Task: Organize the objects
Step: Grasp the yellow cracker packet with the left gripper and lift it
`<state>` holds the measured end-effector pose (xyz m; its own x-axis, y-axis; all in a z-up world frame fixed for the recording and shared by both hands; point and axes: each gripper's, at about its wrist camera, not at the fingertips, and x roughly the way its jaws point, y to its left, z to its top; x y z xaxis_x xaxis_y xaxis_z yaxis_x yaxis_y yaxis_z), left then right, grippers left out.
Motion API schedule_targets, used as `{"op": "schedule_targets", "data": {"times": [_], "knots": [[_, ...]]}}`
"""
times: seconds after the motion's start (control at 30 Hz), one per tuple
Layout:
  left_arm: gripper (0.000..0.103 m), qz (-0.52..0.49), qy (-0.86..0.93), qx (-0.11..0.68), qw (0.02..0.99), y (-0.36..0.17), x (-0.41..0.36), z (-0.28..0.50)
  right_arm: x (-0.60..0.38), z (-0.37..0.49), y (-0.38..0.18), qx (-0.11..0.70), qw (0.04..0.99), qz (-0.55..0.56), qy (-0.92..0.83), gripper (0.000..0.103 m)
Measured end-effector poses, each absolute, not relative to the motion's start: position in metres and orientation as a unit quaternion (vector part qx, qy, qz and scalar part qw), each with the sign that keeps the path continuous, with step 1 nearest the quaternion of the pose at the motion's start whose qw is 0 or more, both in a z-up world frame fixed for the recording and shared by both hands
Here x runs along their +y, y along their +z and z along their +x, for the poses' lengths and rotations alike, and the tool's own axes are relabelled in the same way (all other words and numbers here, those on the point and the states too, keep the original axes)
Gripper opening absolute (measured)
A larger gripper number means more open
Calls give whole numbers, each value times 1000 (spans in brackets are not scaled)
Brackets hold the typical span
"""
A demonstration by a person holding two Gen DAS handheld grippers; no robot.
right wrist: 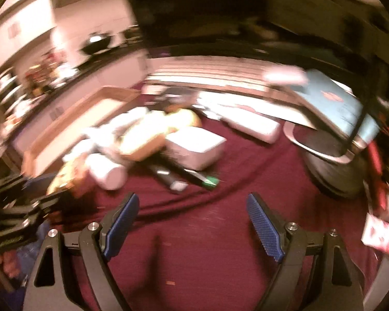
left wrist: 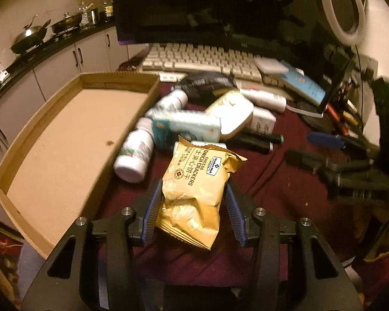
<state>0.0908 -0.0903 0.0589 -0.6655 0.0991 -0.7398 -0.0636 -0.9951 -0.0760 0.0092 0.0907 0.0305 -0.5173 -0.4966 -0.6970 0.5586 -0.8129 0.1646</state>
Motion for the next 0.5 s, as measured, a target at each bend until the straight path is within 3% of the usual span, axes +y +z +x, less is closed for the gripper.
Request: {"op": "schedule_targets", "data": {"times": [0.07, 0.2, 0.37, 0.5], "knots": [[48, -398, 916, -29, 40, 67, -96, 89, 74, 16, 38, 64, 344, 374, -859, 81], [48, -384, 922, -46, 31, 79, -111, 87, 30, 29, 44, 154, 407, 346, -831, 59], [48, -375, 925, -61, 20, 88, -129, 85, -11, 33, 36, 239, 430, 337, -803, 54], [48, -374, 924, -72, 12, 89, -143, 82, -28, 19, 31, 248, 446, 343, -789, 50]]}}
